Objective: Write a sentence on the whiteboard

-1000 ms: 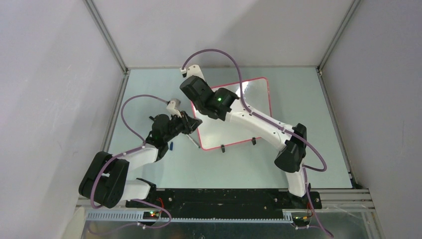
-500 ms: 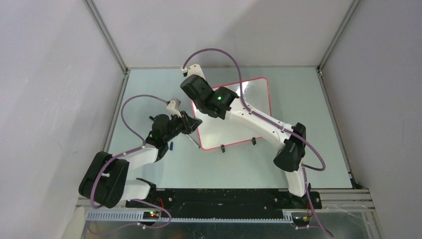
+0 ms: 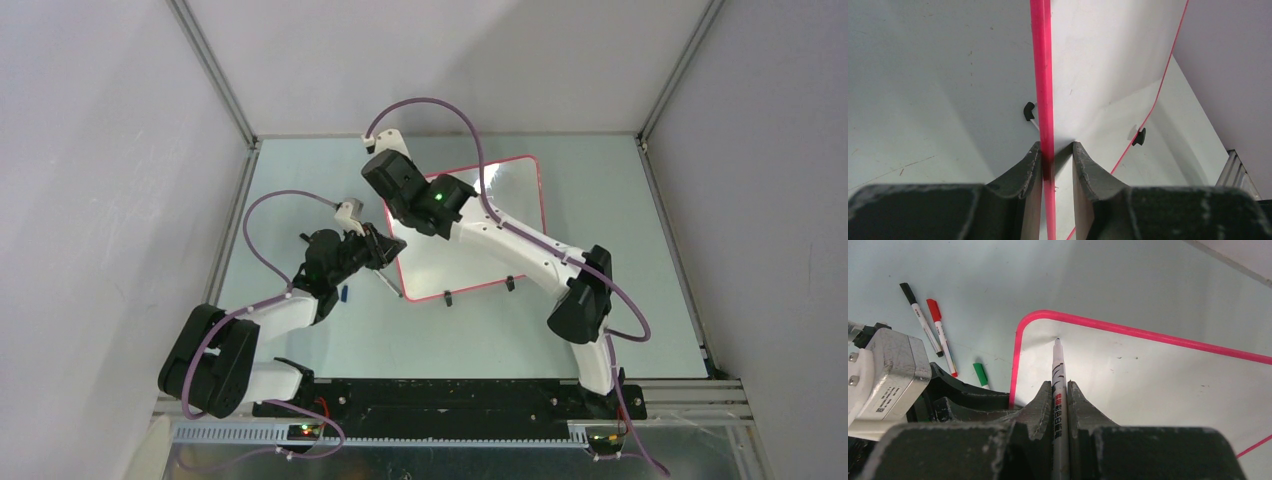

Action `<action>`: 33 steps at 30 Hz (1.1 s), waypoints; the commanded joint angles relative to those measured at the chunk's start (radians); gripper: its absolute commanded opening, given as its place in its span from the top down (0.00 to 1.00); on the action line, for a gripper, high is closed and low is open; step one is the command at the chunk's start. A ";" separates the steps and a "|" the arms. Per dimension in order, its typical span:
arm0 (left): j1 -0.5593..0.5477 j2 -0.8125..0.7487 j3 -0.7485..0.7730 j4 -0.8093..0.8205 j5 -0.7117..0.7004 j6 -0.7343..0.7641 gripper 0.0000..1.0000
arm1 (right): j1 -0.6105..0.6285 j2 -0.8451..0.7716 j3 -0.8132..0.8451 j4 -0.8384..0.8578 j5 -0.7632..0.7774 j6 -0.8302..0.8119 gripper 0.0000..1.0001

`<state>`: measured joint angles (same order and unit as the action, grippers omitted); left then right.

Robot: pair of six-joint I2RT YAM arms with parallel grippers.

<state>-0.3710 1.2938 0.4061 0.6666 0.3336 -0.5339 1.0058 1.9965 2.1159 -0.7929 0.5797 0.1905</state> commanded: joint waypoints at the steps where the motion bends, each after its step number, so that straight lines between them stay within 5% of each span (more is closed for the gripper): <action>1: 0.001 -0.011 0.017 -0.021 -0.055 0.028 0.76 | -0.006 0.021 0.048 0.027 -0.004 0.003 1.00; 33: 0.000 -0.023 0.017 -0.028 -0.061 0.036 0.76 | -0.009 -0.010 -0.029 0.011 -0.023 0.023 1.00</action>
<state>-0.3710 1.2934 0.4061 0.6617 0.3271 -0.5339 0.9985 2.0121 2.1075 -0.7906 0.5587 0.1917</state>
